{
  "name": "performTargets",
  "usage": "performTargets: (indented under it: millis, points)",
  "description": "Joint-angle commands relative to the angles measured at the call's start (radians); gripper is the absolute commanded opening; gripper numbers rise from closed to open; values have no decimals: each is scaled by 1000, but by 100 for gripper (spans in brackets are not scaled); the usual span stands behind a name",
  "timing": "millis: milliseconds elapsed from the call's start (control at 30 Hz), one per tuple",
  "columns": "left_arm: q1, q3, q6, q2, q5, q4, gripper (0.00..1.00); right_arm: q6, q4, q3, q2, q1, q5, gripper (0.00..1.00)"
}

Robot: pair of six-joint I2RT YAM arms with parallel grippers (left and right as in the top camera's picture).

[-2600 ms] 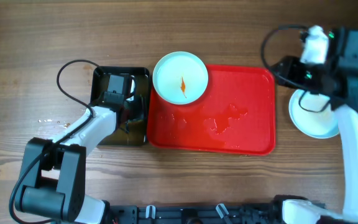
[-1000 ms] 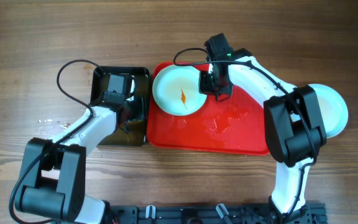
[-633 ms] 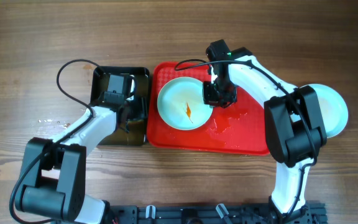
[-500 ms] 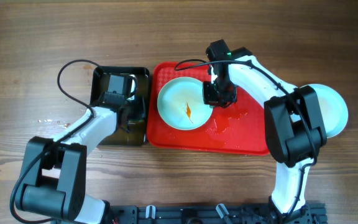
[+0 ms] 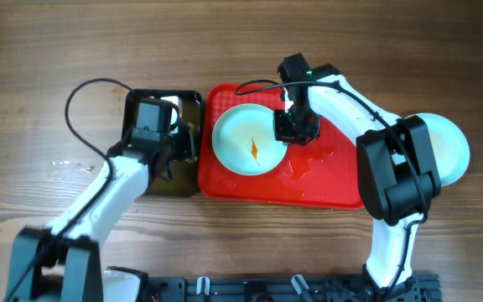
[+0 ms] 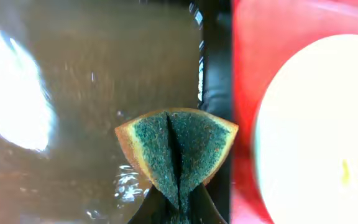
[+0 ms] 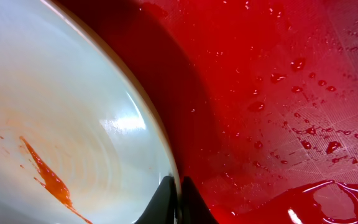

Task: Clean dirty plates on tray and stack at the side
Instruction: 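Scrub the back-left plate with the sponge, then dip sponge in water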

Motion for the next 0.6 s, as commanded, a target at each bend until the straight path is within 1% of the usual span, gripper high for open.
performTargets:
  millis: [0,100,233,333,467,567]
  points:
    - [-5,-3,2,-100,-19,3,4,-18,3,-13,14,9,26,4]
    - [-5,-3,2,-179,-106,12,4,-18,7,-13,14,9,26,4]
    - [-5,-3,10,-247,-110,77,4,-18,11,-13,14,9,26,4]
    - [-5,-3,38,-257,-125,134,4,-18,12,-13,14,9,26,4]
    - [-5,-3,40,-257,-129,214,4,-20,14,-13,14,9,26,4]
    - [-5,-3,62,-257,-132,274,6,-21,14,-13,14,9,26,4]
